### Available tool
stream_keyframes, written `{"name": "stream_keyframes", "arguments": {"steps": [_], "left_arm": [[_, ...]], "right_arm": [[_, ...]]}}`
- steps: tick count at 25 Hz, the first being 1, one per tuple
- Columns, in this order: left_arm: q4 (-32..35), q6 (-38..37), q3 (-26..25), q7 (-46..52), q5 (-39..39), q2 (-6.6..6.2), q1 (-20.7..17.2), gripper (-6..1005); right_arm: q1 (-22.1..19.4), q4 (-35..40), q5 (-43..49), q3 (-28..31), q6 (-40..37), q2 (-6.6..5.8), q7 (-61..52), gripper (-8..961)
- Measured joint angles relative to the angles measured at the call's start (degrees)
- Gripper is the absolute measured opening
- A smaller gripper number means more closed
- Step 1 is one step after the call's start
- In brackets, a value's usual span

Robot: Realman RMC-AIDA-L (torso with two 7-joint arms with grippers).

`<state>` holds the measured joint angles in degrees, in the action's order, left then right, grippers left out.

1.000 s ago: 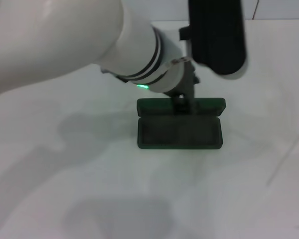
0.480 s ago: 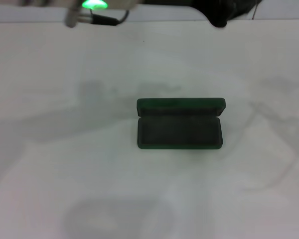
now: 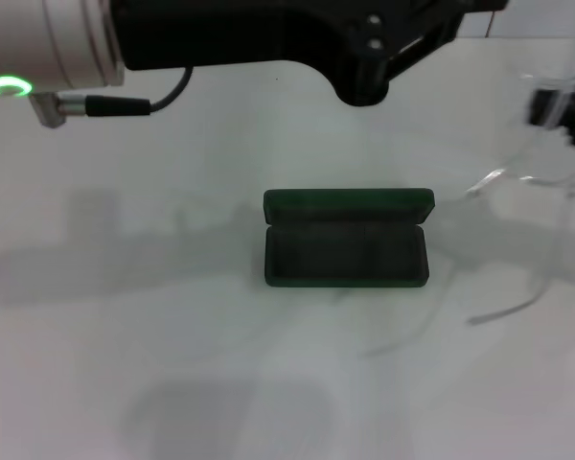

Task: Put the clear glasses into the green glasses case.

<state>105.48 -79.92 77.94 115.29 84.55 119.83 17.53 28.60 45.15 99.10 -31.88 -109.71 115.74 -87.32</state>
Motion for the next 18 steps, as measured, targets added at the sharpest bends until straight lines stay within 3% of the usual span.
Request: {"name": "stream_keyframes", "arguments": {"steps": [3,9,18], "left_arm": [[-2.6,-1.3,0.0,-2.6,-4.5,-0.01,-0.4,35],[-8.0,-4.5,-0.2,-4.6,-8.3,-0.03,0.6,35],[-17.3,-5.7,-0.7,-8.9,-9.6,-0.03,2.8,36]], "right_arm": [[3.1,-4.6,-0.4,-4.3,2.9,0.12,2.7,115],[9.1,-12.2,-3.6,-12.0,9.4,0.27,7.0,115],[12.5,-12.7,-15.0,-25.2,12.1,0.37,8.3,115]]}}
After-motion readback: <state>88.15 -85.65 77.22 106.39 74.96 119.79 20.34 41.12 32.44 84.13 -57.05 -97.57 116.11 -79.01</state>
